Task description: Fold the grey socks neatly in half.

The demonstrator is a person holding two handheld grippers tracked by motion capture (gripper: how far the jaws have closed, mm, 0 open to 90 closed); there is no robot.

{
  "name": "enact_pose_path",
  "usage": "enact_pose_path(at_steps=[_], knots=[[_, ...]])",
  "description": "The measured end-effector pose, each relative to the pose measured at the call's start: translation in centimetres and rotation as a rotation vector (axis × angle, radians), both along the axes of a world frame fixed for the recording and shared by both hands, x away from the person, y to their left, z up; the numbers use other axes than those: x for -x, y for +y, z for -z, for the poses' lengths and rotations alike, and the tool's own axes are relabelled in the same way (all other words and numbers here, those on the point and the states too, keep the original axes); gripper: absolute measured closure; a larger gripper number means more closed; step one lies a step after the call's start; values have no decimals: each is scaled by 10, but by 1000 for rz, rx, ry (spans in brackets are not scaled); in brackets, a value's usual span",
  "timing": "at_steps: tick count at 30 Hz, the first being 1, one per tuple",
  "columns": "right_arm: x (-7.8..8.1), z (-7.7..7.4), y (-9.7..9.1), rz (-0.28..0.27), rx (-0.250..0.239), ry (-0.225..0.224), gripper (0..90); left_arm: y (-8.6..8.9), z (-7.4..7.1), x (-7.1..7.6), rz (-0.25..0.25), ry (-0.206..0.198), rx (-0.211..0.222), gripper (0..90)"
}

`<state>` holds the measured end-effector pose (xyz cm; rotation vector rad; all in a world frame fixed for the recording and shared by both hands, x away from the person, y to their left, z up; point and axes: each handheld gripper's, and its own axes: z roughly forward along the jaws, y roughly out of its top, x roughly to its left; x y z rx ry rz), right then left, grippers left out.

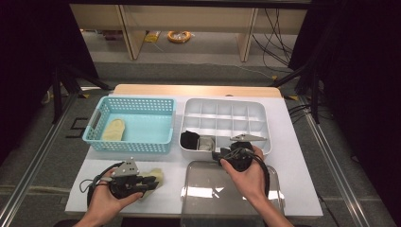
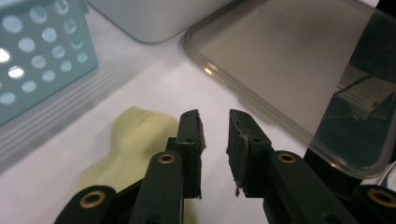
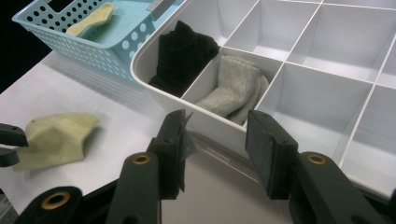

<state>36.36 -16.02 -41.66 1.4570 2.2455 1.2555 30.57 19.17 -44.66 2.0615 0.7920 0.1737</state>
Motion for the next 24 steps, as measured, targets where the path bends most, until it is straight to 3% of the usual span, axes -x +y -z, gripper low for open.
enact_pose_path(at_steps=[1, 4, 7, 9, 10, 11, 13, 15, 16, 18, 19, 20, 21, 24], knots=[[0, 0, 0, 2, 0, -2, 590, 3, -2, -1, -12, -14, 16, 734], [1, -1, 0, -4, -17, 8, 590, 18, -9, -7, -86, -14, 9, 720], [0, 0, 0, -20, -10, -2, 590, 35, -3, -17, -175, 27, 9, 705], [0, -1, 1, -14, -14, 5, 590, 45, 2, -25, -180, 102, -24, 666], [0, 0, 1, -13, 5, -4, 590, 47, 5, -27, -194, 135, -32, 640], [0, 0, 2, -11, 12, -3, 589, 48, 9, -28, -199, 159, -9, 626], [0, -1, 1, -3, 17, -1, 589, 48, 14, -29, -197, 205, -15, 606], [1, -1, 4, 14, -13, 24, 589, 45, 18, -29, -166, 244, -17, 584], [1, -1, 4, 7, -19, 22, 589, 43, 21, -29, -134, 259, -43, 568], [1, -1, 4, -1, -24, 29, 589, 38, 23, -27, -113, 251, -83, 568], [1, -1, 4, -3, -23, 29, 588, 38, 23, -27, -80, 237, -142, 598], [2, -1, 5, -3, -25, 29, 588, 35, 25, -27, -71, 225, -175, 624], [3, -1, 5, 4, -25, 48, 589, 34, 26, -27, -72, 227, -186, 658], [0, 0, 2, -16, 6, -1, 589, 31, 29, -26, -57, 219, -241, 757]])
